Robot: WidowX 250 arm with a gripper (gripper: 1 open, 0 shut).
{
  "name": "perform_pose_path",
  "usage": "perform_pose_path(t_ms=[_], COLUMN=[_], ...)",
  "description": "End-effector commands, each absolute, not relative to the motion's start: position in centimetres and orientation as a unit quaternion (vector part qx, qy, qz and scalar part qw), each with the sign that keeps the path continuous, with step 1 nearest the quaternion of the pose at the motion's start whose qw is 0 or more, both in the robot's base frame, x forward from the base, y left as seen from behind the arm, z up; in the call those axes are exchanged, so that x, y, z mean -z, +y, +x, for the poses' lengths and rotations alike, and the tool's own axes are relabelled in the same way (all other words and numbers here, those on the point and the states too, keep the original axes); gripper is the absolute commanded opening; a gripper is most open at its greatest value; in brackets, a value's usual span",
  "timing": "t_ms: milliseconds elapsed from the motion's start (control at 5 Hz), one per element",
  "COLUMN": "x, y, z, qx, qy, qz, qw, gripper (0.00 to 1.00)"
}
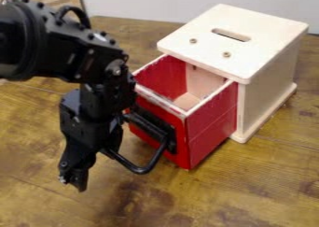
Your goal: Open the drawer
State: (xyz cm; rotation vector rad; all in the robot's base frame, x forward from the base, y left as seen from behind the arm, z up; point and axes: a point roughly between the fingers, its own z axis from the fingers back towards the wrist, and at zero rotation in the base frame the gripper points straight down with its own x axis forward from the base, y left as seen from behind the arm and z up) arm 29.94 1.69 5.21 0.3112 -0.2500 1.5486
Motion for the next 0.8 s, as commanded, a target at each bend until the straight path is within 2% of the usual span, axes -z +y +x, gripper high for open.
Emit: perform_pose_path(t_ms=[0, 600], x=[-6.1, -6.5], y=[4.7, 5.1], z=[29.5, 30.9], qx=[-0.729, -0.731], qy=[-0.116, -0.123], qz=[0.168, 0.161], qw=[0.653, 0.652], gripper=[1.00, 1.00])
